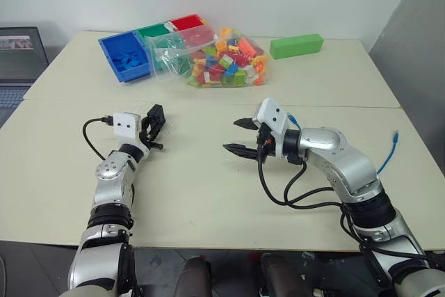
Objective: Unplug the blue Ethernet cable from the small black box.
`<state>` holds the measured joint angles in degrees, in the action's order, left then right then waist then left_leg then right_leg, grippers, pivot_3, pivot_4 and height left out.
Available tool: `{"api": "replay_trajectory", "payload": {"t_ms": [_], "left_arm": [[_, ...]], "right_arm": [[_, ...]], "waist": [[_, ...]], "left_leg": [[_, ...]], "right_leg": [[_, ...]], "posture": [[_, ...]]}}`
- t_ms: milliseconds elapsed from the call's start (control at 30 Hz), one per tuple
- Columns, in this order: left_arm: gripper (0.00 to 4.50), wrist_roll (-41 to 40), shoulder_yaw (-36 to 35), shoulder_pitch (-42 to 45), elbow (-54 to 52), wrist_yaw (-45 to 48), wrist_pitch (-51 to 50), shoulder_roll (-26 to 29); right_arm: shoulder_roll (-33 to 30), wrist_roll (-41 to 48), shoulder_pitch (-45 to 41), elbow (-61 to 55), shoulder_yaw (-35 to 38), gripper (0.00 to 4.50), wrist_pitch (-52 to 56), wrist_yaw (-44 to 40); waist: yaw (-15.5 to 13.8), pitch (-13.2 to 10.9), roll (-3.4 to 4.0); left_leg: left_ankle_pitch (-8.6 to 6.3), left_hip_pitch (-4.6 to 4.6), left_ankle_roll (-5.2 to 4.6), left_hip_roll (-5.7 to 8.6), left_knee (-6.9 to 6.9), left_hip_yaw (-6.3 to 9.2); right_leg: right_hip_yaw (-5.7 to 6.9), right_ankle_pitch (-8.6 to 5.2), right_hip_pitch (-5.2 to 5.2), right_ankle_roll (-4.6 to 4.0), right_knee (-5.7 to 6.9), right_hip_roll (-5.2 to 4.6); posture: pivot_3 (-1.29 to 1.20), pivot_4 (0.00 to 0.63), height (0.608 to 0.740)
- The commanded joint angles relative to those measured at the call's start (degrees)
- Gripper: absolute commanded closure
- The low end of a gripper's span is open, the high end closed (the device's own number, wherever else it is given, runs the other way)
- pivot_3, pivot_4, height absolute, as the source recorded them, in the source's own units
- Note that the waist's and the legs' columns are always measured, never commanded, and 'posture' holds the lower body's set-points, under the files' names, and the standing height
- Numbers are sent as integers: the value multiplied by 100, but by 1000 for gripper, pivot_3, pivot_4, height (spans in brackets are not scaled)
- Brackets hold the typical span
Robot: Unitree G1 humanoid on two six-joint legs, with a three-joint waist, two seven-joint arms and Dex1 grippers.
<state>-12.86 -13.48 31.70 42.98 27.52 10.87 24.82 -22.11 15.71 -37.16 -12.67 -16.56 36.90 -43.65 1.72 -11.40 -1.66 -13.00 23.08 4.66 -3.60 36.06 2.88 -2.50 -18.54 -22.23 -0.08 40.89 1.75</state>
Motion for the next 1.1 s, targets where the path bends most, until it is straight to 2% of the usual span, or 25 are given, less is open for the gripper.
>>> {"api": "replay_trajectory", "payload": {"t_ms": [33,233,367,567,733,967,1100], "left_arm": [[2170,-95,-87,-33,-108,92,90,-24],[990,-86,-111,-383,-634,-12,-62,-1],[221,-215,-193,-1089,-1873,-81,-567,114],[221,-445,-327,-2243,-3960,84,-1901,715],[221,-1069,-715,-2855,-5187,692,-2684,1359],[221,-1673,-1265,-3091,-5529,1511,-3695,2422],[221,-1925,-1400,-3048,-5534,1947,-3875,2693]], "right_arm": [[-36,-14,-109,-270,53,973,-3,2],[-27,-10,-84,-327,53,973,43,35],[-94,-23,46,-356,80,973,93,67],[-506,48,392,-308,453,973,90,-18],[-1062,417,541,-223,1015,973,102,-484],[-1823,895,591,114,1560,973,190,-1236],[-2059,947,584,281,1647,973,127,-1430]], "waist": [[0,0,0],[4,0,0],[18,0,0],[17,0,-1],[6,-1,-2],[19,-4,1],[21,-5,4]], "left_leg": [[0,0,0,0,0,0],[0,1,0,0,-1,-1],[0,-1,0,-4,-1,-1],[0,0,1,-9,-2,5],[0,-4,1,-1,-3,4],[0,-8,0,-5,-10,1],[-1,-10,0,-4,-11,-7]], "right_leg": [[0,0,0,0,0,0],[-3,0,0,0,-2,0],[-4,0,0,0,-1,0],[-11,0,1,0,-3,-5],[-9,-15,5,25,-2,-19],[-10,-17,2,26,-8,-15],[-12,-18,1,27,-7,-15]], "posture": [[0,150,740],[0,150,740],[0,150,740],[0,150,740],[0,150,740],[0,150,740],[0,150,740]]}}
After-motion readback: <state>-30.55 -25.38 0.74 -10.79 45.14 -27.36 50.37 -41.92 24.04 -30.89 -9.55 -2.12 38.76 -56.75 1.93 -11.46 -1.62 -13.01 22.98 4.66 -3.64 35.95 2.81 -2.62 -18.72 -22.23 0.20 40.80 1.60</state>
